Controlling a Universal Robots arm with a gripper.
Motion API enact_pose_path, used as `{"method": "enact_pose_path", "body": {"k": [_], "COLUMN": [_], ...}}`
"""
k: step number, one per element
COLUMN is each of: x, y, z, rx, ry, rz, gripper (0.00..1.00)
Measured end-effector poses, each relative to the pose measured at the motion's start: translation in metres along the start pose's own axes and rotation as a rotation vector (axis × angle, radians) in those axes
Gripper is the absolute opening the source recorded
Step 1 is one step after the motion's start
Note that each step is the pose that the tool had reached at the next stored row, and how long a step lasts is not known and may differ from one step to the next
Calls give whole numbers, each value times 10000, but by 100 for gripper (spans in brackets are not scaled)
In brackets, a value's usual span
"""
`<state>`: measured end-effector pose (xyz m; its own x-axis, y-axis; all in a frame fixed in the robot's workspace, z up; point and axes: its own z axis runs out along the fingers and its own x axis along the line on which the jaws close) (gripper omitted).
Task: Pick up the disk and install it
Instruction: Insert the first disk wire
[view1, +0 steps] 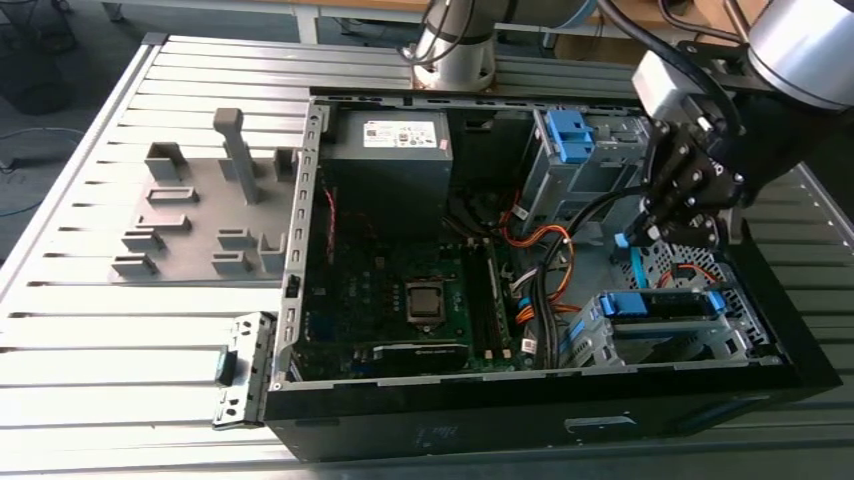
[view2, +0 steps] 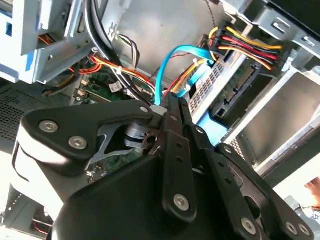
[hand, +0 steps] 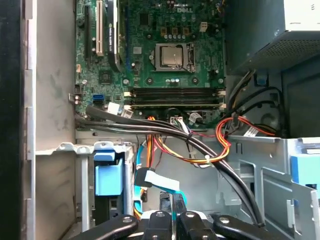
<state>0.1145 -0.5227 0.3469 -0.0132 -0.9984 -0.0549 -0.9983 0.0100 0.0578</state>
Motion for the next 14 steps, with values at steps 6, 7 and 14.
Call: {"method": "enact_pose_path", "body": {"k": [6,7,14], "x": [6,6,31], "y": [-90,-116,-219], "z": [-6,-8,-15], "rx": [-73,-102,-216], "ry": [8,9,15], "rz": [5,6,12], "gripper": [16,16,16]}}
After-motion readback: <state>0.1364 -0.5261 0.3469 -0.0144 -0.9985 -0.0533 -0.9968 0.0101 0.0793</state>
